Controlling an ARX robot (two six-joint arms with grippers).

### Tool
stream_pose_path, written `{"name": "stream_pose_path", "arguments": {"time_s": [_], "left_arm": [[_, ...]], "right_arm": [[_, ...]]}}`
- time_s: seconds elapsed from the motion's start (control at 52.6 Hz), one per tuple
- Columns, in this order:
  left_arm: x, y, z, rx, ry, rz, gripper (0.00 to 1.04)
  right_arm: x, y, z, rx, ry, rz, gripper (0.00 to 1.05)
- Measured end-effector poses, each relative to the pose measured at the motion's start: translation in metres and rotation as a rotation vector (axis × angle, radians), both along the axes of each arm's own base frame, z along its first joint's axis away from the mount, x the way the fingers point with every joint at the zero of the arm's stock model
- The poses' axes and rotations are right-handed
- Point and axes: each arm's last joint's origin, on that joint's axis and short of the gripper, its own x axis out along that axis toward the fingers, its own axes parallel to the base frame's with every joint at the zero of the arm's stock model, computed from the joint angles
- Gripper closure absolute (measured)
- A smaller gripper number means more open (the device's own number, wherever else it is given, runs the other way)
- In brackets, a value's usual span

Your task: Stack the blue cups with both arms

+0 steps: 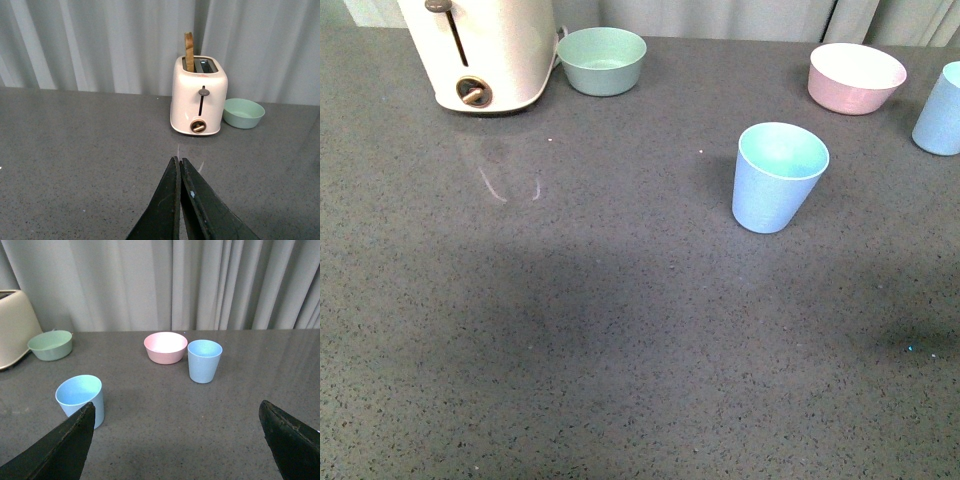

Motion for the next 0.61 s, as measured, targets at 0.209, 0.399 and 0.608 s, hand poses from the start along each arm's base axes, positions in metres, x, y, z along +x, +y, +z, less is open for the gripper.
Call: {"name": "stream_pose_path", "arguments": {"time_s": [0.209, 0.399, 0.608], "left_arm": [[0.000, 0.000, 0.000, 0.000, 0.000, 0.000, 0.71], [0.000, 0.000, 0.000, 0.000, 0.000, 0.000, 0.28], [0.000, 0.000, 0.000, 0.002, 0.000, 0.000, 0.09]], "right_arm": [[0.000, 0.000, 0.000, 0.000, 0.000, 0.000, 0.09], [0.000, 0.000, 0.000, 0.000, 0.000, 0.000, 0.09], [0.032, -0.032, 0.018, 0.080, 0.377, -0.136, 0.09]]}}
